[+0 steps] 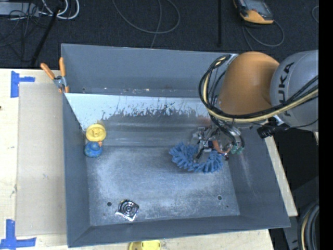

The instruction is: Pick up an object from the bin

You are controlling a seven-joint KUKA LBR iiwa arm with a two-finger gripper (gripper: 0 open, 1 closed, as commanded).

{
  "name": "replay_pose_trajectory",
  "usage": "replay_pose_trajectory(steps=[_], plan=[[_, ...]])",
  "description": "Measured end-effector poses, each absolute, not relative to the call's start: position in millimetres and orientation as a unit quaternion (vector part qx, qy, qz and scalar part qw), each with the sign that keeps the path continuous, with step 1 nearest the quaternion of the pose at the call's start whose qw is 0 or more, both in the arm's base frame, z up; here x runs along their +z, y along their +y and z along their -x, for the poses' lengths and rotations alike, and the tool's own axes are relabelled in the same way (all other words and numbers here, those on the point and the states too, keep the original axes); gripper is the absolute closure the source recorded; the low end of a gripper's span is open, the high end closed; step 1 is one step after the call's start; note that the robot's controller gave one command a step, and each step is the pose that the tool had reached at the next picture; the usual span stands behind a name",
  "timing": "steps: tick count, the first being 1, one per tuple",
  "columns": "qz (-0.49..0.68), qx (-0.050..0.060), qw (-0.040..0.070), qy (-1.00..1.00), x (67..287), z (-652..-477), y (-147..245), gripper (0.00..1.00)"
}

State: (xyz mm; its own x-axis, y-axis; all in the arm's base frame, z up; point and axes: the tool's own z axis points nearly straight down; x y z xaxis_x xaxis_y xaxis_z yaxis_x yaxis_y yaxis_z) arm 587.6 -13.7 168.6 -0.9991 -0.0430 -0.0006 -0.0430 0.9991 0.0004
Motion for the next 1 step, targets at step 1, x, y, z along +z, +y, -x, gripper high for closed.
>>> replay_pose_trajectory(steps=[1], plan=[[0.02, 0.0, 0.001, 1.0, 277.4, -603.7, -34.1, 1.0]])
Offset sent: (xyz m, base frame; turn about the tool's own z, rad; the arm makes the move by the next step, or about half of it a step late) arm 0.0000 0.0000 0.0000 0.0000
